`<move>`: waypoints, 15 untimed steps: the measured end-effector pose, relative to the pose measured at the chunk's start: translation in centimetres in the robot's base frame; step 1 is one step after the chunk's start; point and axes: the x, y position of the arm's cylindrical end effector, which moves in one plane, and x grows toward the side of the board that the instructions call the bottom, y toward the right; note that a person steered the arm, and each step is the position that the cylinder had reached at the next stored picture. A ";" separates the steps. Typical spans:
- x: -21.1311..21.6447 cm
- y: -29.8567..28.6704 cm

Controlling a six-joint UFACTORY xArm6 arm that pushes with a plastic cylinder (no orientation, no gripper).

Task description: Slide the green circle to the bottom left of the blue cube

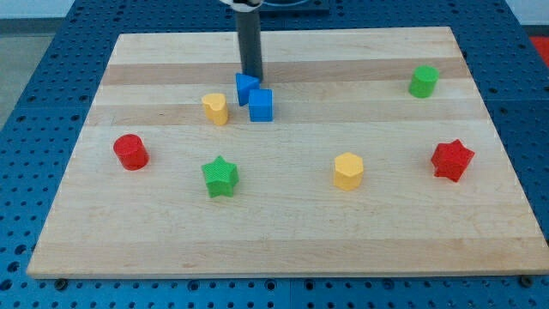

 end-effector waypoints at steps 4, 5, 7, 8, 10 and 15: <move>-8.8 21.6; -6.2 27.8; 3.6 28.7; 8.4 25.8; 5.9 27.8; 6.9 25.8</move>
